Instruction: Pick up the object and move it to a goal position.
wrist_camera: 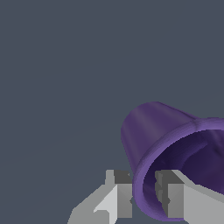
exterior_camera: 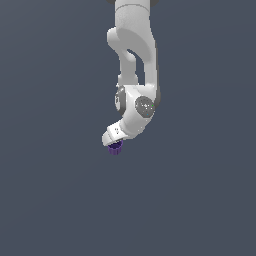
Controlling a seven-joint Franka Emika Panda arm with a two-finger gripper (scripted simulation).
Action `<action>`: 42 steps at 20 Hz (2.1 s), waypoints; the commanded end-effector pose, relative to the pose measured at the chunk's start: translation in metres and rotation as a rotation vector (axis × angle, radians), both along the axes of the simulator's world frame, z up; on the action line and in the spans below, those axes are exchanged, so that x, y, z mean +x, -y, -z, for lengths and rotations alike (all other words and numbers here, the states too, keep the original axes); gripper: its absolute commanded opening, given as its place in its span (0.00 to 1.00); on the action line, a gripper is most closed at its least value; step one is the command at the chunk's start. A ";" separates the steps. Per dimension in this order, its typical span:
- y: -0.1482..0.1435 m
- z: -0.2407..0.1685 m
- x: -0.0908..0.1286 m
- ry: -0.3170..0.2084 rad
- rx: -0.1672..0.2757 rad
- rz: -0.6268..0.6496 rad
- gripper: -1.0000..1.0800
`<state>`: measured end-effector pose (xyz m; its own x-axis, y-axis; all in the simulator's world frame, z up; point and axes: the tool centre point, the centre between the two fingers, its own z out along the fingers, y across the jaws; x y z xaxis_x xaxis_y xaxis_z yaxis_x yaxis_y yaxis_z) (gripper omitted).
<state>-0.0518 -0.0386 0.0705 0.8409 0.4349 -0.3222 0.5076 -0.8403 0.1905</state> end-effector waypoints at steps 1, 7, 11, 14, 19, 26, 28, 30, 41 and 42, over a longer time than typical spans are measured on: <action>-0.002 -0.002 0.000 0.000 0.000 -0.001 0.00; -0.017 -0.019 -0.006 0.001 0.000 -0.001 0.00; -0.035 -0.040 -0.014 0.000 -0.001 -0.002 0.00; -0.054 -0.061 -0.021 0.000 -0.001 -0.002 0.00; -0.093 -0.104 -0.035 0.000 -0.002 -0.003 0.00; -0.151 -0.169 -0.057 -0.001 -0.002 -0.004 0.00; -0.167 -0.187 -0.063 -0.001 -0.001 -0.005 0.00; -0.183 -0.205 -0.068 -0.001 -0.001 -0.005 0.00; -0.266 -0.297 -0.094 -0.002 0.000 -0.004 0.00; -0.271 -0.303 -0.095 -0.001 0.000 -0.004 0.00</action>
